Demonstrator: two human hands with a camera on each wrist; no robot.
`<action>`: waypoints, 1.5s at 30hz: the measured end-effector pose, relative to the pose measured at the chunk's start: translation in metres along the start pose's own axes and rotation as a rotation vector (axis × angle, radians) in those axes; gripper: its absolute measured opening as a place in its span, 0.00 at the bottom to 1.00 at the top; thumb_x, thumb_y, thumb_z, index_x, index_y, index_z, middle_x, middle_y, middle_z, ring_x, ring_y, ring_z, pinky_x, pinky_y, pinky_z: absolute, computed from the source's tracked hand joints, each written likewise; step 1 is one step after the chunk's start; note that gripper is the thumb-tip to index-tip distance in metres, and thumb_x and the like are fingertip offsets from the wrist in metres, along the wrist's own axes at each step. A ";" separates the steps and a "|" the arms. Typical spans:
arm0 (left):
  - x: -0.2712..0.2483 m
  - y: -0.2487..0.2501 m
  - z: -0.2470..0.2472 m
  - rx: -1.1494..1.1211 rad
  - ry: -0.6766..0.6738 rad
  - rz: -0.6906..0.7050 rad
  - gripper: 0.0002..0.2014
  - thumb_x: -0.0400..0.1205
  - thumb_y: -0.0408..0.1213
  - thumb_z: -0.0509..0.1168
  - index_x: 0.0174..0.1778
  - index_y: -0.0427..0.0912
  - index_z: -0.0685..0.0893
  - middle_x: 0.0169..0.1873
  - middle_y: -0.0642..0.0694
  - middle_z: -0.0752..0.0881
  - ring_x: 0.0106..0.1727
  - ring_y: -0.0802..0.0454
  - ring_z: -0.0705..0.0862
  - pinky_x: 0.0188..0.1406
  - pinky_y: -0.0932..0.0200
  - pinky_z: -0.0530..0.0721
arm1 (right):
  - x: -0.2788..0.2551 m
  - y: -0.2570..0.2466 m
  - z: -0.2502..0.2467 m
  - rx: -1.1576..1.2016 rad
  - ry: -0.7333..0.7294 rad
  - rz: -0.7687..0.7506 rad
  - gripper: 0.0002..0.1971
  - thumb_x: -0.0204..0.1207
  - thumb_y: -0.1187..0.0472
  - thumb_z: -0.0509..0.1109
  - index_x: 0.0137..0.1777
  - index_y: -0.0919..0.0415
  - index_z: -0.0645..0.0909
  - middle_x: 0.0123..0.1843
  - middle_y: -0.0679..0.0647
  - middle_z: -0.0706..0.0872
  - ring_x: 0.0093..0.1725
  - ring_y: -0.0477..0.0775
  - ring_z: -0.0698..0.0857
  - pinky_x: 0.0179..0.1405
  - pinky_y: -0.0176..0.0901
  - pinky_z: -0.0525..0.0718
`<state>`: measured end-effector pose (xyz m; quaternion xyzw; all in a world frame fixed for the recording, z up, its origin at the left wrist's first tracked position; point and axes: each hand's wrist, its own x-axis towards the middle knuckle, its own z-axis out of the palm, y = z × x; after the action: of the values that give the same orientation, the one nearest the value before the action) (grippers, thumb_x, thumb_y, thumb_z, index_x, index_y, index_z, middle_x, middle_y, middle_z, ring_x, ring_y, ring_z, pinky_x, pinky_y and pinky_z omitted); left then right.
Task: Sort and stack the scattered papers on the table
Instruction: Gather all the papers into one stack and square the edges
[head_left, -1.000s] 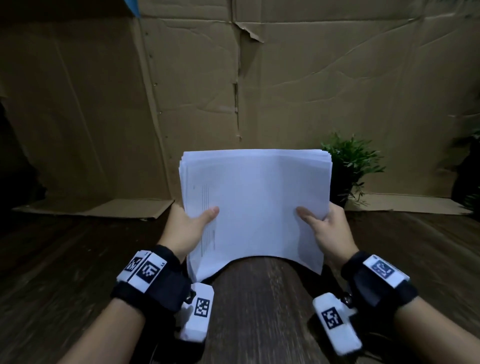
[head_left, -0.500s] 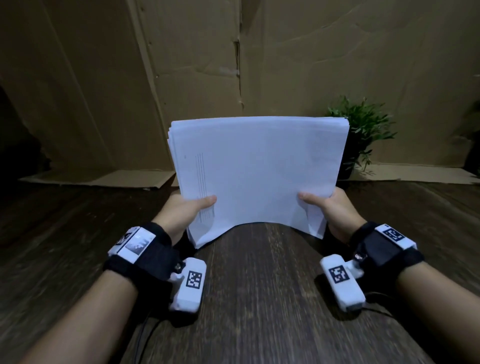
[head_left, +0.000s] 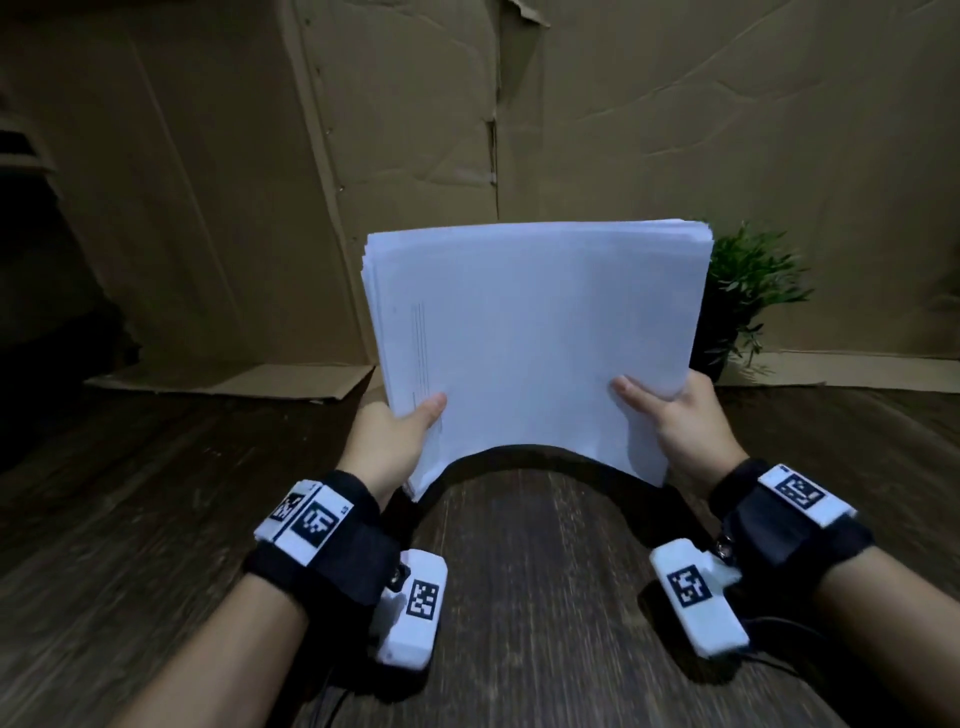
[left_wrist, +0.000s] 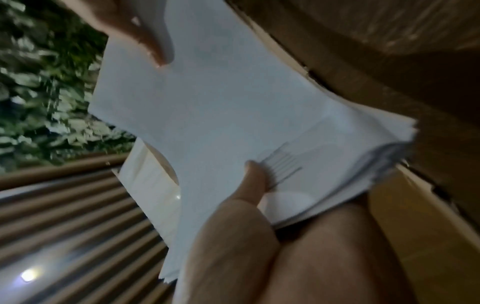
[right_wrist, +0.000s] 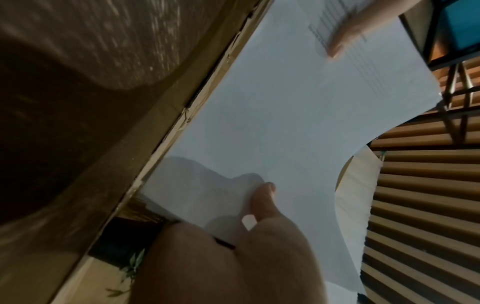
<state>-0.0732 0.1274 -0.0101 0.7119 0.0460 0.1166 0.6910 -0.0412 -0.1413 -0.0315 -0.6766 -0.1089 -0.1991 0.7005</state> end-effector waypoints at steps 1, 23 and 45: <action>0.000 0.004 -0.003 0.001 0.006 0.002 0.06 0.81 0.31 0.71 0.52 0.43 0.83 0.49 0.46 0.88 0.53 0.45 0.87 0.59 0.48 0.84 | 0.000 -0.001 0.001 -0.003 0.007 0.001 0.16 0.79 0.72 0.72 0.66 0.65 0.83 0.60 0.54 0.90 0.59 0.51 0.89 0.63 0.43 0.85; -0.002 0.001 -0.001 -0.061 0.000 -0.029 0.08 0.81 0.24 0.69 0.50 0.40 0.84 0.53 0.41 0.89 0.51 0.43 0.88 0.52 0.48 0.84 | -0.010 0.000 0.004 0.002 0.051 0.162 0.16 0.74 0.78 0.74 0.58 0.64 0.84 0.51 0.52 0.90 0.47 0.46 0.90 0.59 0.48 0.87; -0.004 0.014 -0.036 -0.372 -0.515 -0.339 0.17 0.83 0.38 0.61 0.67 0.44 0.80 0.61 0.40 0.89 0.59 0.38 0.89 0.54 0.34 0.86 | 0.012 -0.057 -0.025 -0.030 -0.181 0.243 0.18 0.76 0.76 0.71 0.66 0.70 0.83 0.60 0.61 0.91 0.57 0.59 0.91 0.55 0.50 0.90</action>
<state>-0.0862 0.1610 0.0036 0.5621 -0.0342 -0.1765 0.8073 -0.0574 -0.1677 0.0240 -0.7103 -0.0860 -0.0528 0.6966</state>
